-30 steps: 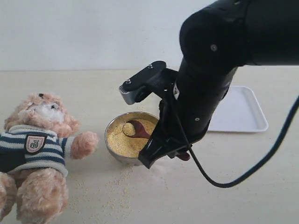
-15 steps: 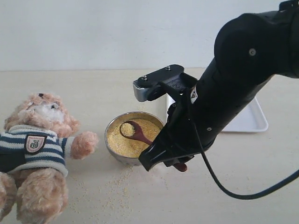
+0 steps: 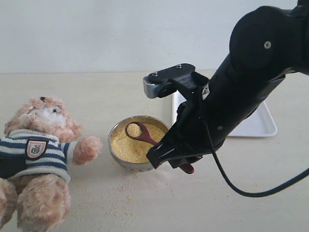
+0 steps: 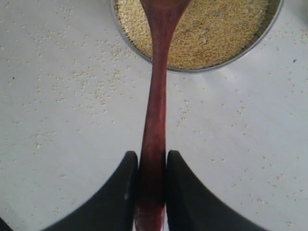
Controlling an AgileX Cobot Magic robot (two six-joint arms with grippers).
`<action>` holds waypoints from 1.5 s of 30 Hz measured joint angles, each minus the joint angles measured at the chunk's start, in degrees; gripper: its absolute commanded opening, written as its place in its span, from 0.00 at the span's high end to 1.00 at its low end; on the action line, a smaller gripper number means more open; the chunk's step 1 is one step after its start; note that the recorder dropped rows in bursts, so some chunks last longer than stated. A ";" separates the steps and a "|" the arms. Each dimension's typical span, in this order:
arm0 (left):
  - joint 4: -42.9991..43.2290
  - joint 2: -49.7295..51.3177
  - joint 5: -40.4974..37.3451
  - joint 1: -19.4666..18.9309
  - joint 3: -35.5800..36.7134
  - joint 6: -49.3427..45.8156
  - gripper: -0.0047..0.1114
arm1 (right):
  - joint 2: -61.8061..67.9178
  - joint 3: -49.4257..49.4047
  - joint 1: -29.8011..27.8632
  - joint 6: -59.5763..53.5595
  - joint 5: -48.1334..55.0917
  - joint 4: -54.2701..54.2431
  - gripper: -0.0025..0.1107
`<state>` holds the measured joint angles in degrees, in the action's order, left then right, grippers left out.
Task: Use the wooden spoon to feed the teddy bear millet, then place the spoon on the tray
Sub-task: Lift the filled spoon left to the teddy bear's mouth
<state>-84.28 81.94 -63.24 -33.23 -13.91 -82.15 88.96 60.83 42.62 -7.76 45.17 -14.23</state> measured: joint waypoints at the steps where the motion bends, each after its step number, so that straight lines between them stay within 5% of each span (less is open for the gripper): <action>1: 0.00 0.00 0.00 0.00 0.00 0.00 0.92 | 0.00 0.00 -0.09 -0.27 0.45 -0.56 0.98; 25: 0.00 0.00 0.00 0.00 0.00 0.00 0.92 | -1.17 0.24 1.37 -5.28 2.50 -1.06 0.98; 45: 0.00 0.00 0.00 0.00 0.00 0.00 0.92 | 1.24 18.81 8.54 -5.51 10.77 3.61 0.98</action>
<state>-84.28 81.94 -63.24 -33.23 -13.91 -82.15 90.20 79.64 51.16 -13.27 55.94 -10.62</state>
